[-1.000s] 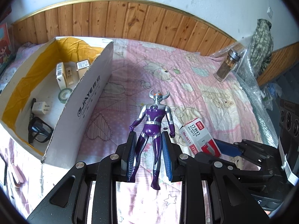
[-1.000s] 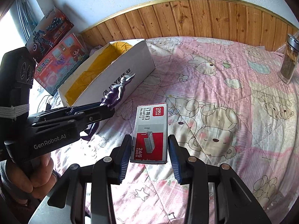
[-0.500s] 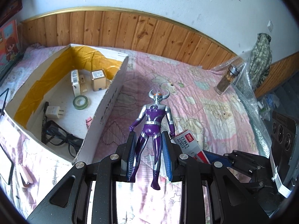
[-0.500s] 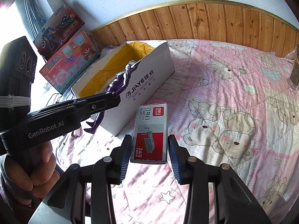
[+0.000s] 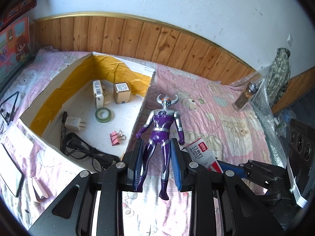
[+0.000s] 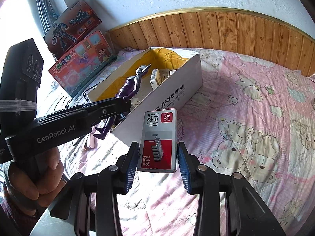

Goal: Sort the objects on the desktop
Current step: 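Carry the figure with the left tool while the right tool carries the staple box over the box, then open the left tool dropping the figure while the right tool releases the staple box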

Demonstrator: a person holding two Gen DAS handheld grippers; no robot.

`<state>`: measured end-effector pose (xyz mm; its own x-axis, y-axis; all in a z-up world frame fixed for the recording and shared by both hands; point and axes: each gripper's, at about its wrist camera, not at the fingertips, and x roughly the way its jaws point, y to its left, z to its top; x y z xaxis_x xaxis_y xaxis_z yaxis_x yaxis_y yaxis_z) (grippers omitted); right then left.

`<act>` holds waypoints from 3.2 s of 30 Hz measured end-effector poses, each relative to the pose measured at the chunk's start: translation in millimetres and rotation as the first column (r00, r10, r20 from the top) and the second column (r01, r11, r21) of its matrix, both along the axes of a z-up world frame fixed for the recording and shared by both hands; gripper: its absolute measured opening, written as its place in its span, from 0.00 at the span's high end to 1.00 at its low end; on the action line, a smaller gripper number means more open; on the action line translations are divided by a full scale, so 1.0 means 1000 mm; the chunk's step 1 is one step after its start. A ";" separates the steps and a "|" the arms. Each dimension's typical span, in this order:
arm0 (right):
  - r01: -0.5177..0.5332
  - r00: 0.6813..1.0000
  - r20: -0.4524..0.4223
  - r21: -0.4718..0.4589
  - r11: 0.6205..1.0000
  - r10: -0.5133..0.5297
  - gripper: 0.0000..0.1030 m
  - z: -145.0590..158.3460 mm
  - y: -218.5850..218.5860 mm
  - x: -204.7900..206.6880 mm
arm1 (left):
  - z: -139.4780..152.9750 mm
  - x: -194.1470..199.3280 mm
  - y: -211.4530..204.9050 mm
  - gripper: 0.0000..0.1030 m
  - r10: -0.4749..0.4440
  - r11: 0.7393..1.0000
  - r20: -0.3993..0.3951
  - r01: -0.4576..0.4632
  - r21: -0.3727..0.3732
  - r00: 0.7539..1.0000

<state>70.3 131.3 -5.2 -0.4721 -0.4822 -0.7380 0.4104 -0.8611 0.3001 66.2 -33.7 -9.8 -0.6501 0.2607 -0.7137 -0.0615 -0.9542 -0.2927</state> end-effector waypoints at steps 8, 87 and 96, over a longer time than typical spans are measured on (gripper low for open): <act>-0.025 1.000 -0.019 0.010 1.000 0.025 0.61 0.009 -0.021 -0.010 | 0.003 -0.006 -0.027 0.73 0.037 0.999 -0.006 -0.036 0.015 0.999; -0.374 0.924 0.233 0.384 0.844 0.303 0.60 -0.063 -0.151 -0.226 | -0.101 -0.135 -0.128 0.73 0.318 0.876 0.492 -0.449 0.174 0.811; -0.378 0.924 0.228 0.423 0.824 0.307 0.60 -0.065 -0.151 -0.224 | -0.100 -0.133 -0.130 0.68 0.321 0.877 0.495 -0.451 0.168 0.808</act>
<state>-154.0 -20.1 -70.2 -0.2112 -0.1899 -0.9588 0.6872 -0.7264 -0.0075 -66.5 -163.5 -109.8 -0.3713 0.2759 -0.8866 0.4919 -0.7514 -0.4399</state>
